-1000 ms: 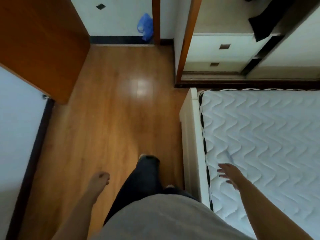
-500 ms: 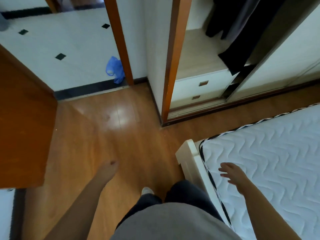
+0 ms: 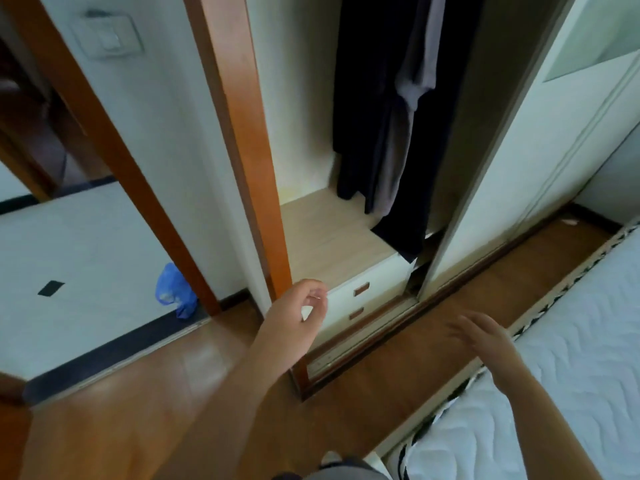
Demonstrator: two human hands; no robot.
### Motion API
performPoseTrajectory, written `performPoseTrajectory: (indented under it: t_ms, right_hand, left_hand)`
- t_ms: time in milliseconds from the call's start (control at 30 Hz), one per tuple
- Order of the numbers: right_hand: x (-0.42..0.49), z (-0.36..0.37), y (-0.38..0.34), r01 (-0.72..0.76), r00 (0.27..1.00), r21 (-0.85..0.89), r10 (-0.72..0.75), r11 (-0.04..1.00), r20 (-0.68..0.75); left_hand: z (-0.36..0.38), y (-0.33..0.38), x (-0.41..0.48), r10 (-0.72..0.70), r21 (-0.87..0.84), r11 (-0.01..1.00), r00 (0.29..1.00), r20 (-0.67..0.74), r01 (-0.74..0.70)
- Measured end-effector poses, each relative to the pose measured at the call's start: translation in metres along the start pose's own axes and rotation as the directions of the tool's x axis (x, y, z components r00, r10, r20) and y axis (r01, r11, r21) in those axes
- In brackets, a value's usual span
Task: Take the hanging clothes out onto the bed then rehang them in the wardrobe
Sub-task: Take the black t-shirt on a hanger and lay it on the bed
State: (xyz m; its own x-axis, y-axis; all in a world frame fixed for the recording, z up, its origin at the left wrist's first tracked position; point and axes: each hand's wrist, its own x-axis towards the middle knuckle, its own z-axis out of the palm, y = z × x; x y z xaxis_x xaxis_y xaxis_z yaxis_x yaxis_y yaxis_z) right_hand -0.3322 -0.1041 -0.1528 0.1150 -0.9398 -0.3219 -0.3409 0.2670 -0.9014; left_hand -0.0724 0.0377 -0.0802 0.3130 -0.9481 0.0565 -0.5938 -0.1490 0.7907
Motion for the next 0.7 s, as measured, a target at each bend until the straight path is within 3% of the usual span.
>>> performPoseTrajectory:
  t_ms: [167,367,700]
  right_hand:
    - [0.037,0.010,-0.076,0.172,0.985,0.054,-0.171,0.984,-0.035]
    - [0.068,-0.004,-0.167,0.360,0.927,0.012,-0.356,0.933,-0.113]
    - [0.143,-0.023,-0.323,0.643,0.753,-0.110,-0.652,0.758,-0.086]
  left_hand:
    - [-0.026,0.036,0.075,0.253,0.069,0.966,0.966,-0.055,-0.249]
    - [-0.038,0.082,0.164,0.424,0.008,0.903,0.889,-0.173,-0.429]
    - [-0.038,0.124,0.302,0.340,-0.151,0.879,0.816,-0.468,-0.453]
